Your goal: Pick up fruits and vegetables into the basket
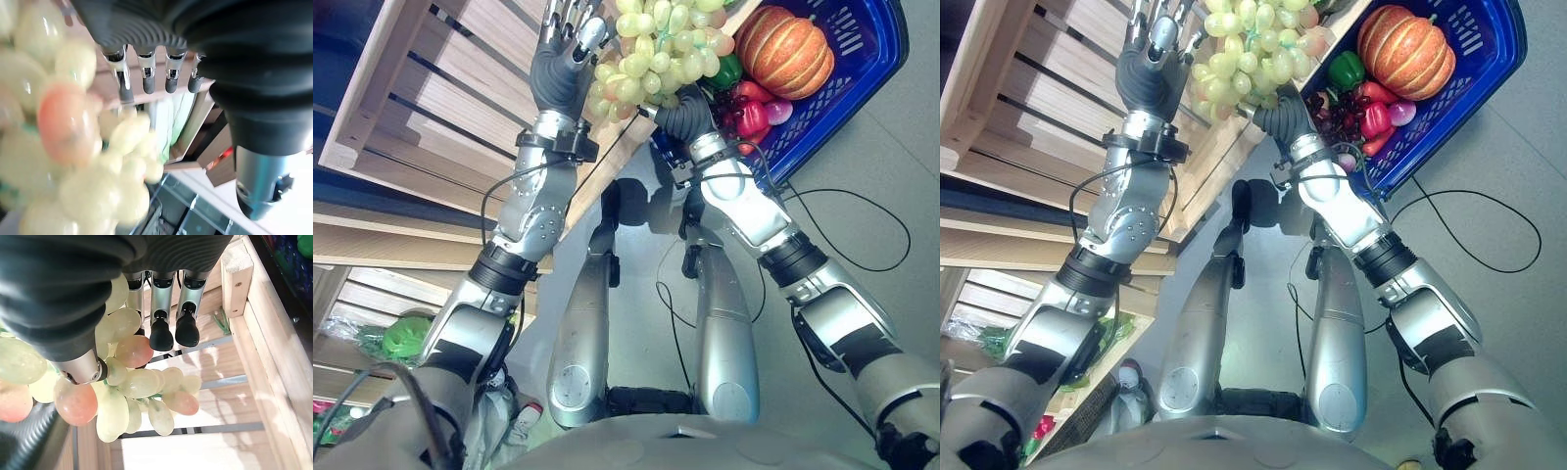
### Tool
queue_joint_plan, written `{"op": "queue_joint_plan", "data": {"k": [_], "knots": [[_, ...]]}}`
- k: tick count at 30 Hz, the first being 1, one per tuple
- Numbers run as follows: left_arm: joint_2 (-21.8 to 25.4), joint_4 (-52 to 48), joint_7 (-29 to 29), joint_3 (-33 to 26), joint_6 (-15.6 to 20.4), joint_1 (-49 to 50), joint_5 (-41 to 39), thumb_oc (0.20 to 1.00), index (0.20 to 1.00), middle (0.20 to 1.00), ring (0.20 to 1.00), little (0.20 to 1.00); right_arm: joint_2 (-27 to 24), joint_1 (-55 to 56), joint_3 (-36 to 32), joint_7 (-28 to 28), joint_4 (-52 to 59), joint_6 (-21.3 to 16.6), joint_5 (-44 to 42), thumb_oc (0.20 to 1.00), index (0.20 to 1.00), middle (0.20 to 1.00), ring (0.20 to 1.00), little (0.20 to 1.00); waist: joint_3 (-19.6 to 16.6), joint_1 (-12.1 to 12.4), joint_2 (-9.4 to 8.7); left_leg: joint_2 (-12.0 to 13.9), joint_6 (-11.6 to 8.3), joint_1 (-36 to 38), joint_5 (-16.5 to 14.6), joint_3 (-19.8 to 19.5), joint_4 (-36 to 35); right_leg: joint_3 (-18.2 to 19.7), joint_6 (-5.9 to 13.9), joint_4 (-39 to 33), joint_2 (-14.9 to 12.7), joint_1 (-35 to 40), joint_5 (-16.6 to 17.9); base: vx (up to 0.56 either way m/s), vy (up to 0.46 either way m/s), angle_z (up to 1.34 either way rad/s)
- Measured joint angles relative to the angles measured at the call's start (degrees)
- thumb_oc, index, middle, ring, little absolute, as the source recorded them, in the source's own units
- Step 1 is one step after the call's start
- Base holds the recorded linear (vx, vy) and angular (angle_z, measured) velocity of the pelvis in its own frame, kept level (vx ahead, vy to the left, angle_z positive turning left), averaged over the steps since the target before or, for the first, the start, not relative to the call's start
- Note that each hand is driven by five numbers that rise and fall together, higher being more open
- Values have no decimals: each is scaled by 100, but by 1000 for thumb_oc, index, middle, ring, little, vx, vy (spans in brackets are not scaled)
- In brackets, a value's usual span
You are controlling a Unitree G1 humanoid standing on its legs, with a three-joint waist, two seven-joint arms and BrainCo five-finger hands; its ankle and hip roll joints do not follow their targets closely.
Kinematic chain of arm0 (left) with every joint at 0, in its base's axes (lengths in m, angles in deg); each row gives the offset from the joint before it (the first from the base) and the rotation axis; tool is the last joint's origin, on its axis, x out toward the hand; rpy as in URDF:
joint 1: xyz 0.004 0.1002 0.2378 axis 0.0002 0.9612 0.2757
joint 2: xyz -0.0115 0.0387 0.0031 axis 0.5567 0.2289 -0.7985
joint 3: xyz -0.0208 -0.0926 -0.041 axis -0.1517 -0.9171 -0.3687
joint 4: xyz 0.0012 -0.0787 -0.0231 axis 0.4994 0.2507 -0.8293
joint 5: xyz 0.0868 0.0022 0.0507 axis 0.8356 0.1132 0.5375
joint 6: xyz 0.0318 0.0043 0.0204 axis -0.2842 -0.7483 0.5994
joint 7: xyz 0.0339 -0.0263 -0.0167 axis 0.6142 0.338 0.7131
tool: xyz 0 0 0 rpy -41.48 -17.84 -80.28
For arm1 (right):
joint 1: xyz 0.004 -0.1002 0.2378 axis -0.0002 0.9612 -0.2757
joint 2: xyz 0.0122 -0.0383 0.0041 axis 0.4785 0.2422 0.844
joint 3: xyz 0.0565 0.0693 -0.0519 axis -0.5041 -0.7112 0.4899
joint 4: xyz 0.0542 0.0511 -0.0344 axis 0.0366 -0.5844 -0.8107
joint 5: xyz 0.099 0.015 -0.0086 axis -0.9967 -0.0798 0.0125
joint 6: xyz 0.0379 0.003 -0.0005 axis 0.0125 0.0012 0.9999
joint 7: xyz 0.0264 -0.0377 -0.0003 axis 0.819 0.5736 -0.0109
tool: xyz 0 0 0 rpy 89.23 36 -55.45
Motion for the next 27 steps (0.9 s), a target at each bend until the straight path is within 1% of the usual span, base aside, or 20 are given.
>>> {"op": "queue_joint_plan", "data": {"k": [1, 6, 8, 12, 14, 16, 19, 22, 25, 26, 27], "knots": [[5, 16, 159, -46, 70, 5, 28, 1000, 1000, 1000, 1000, 1000, 2, 20, -50, 36, -3, -25, -35, 200, 200, 200, 200, 200, 0, 16, 0, 1, 0, 0, 0, 1, 2, 0, 0, 2, 0, 0, 0, 0, 0, 0], [15, 519, 782, -326, 377, 198, 746, 1000, 1000, 1000, 1000, 1000, 4, 330, -404, 327, -30, -273, -244, 200, 200, 200, 200, 200, 0, 19, 0, -1, 5, 13, -4, 31, 3, 16, 1, -6, -2, 6, 1, 6, 19, -1], [15, 687, 1027, -413, 393, 283, 1045, 1000, 1000, 1000, 1000, 1000, -12, 461, -547, 479, -32, -338, -423, 200, 200, 200, 200, 200, 0, 16, 0, 1, 6, 13, -5, 36, 3, 24, 2, -13, 0, 3, 1, 0, 0, 0], [48, 954, 1265, -434, 498, 337, 1483, 1000, 1000, 1000, 1000, 1000, -53, 694, -903, 640, -58, -517, -690, 200, 200, 200, 200, 200, 0, 7, 0, 8, 0, 13, -16, 52, 3, 50, 4, -30, 3, -7, 0, 5, 15, -2], [49, 1165, 1362, -447, 549, 360, 1590, 1000, 1000, 1000, 1000, 1000, -54, 808, -1039, 734, -67, -649, -880, 200, 200, 200, 200, 200, 0, -10, 0, 11, -9, 13, -31, 83, 3, 76, 7, -56, 14, -19, 1, 5, 21, -5], [51, 1294, 1418, -460, 606, 418, 1595, 1000, 1000, 1000, 1000, 1000, -56, 872, -1130, 783, -98, -700, -963, 200, 200, 200, 200, 200, 0, -46, 0, 16, -14, 13, -45, 99, 3, 88, 9, -74, 17, -20, 3, 5, 28, -4], [59, 1737, 1487, -474, 650, 432, 1633, 1000, 1000, 1000, 1000, 1000, -26, 883, -1269, 856, -434, -868, -1113, 200, 200, 200, 200, 200, 0, -92, 0, 35, 15, 13, -59, 146, 7, 116, 18, -118, 39, -15, 10, 7, 22, -6], [82, 2143, 1493, -462, 709, 401, 1757, 1000, 1000, 1000, 1000, 1000, -41, 825, -1340, 933, -861, -891, -1249, 200, 200, 200, 200, 200, 0, -115, -1, 63, 17, 13, -64, 162, 7, 120, 17, -139, 88, 1, 11, 1, 19, -5], [203, 2402, 1489, -424, 729, 361, 1773, 1000, 1000, 1000, 1000, 1000, -94, 636, -1340, 979, -1501, -765, -1483, 200, 200, 200, 200, 200, 0, -116, -1, 95, 0, 19, -76, 164, 4, 119, 11, -162, 103, 10, 15, 1, 1, -3], [250, 2550, 1487, -400, 733, 296, 1793, 1000, 1000, 1000, 1000, 1000, -145, 488, -1331, 910, -1877, -678, -1590, 200, 200, 200, 200, 200, 0, -114, -1, 101, -2, 19, -77, 162, 4, 116, 4, -161, 106, 10, 19, 0, 0, 0], [290, 2739, 1476, -354, 725, 193, 1799, 1000, 1000, 1000, 1000, 1000, -230, 322, -1310, 830, -2263, -507, -1704, 200, 200, 200, 200, 200, 1, -103, -1, 101, -2, 19, -77, 161, 4, 113, 6, -159, 106, 9, 18, 0, 0, 0]]}}
